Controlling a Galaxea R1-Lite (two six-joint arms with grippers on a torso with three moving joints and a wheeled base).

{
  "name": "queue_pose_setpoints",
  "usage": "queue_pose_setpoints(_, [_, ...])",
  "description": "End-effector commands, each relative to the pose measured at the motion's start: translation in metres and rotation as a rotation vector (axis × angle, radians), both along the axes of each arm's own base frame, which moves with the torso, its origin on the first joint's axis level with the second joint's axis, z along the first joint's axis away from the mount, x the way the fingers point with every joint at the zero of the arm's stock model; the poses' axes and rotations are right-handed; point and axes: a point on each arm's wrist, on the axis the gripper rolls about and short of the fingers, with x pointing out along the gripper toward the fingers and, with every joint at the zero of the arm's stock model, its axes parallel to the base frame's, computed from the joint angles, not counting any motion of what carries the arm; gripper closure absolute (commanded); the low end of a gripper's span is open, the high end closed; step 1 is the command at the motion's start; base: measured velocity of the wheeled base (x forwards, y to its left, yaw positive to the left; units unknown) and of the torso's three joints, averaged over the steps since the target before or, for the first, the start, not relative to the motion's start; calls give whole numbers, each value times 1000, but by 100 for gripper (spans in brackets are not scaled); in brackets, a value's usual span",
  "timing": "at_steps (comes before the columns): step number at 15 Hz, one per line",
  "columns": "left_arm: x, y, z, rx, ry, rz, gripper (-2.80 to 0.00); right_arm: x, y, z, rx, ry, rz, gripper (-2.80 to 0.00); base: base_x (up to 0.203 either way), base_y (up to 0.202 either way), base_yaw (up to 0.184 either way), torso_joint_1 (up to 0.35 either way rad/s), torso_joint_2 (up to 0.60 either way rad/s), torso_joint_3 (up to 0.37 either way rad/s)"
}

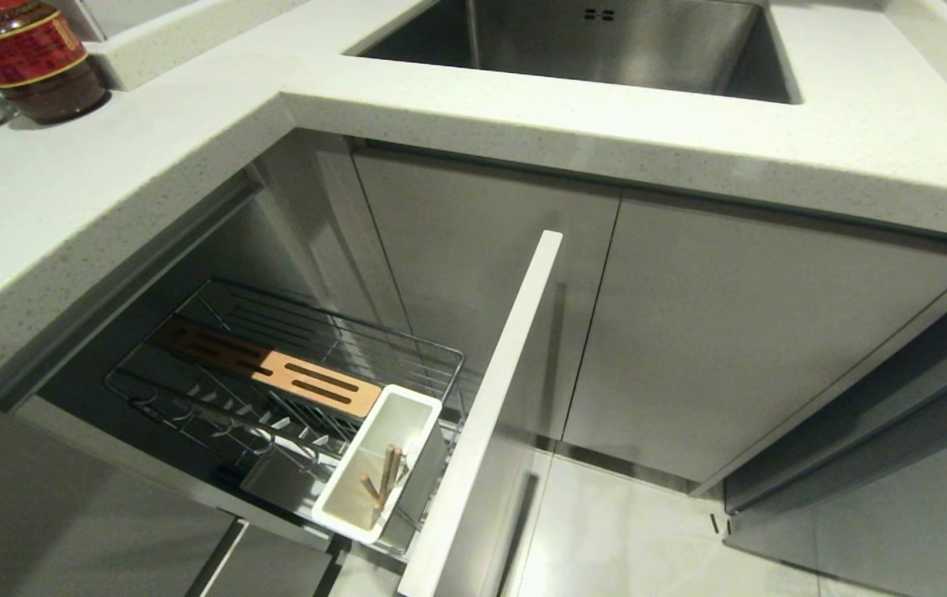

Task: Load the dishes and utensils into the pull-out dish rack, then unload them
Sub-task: Take the chopsticks out of the cupboard, then close the cupboard

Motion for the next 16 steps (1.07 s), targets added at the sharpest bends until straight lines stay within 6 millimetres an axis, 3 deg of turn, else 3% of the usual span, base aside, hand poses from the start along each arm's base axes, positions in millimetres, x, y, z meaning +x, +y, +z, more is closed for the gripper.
queue_pose_setpoints(1, [-14,-10,24,46,-5,-113,0,2,0,-7,0,24,0,0,0,0,0,0,0,0])
queue_pose_setpoints(5, [-7,-4,66,10,113,-435,0,2,0,-7,0,24,0,0,0,0,0,0,0,0])
queue_pose_setpoints(8, [39,1,79,-70,296,-664,0,2,0,-7,0,24,0,0,0,0,0,0,0,0])
queue_pose_setpoints(12, [94,-28,63,-149,534,-1020,0,2,0,-7,0,24,0,0,0,0,0,0,0,0])
queue_pose_setpoints(16, [124,-88,29,-99,803,-1275,0,2,0,-7,0,24,0,0,0,0,0,0,0,0])
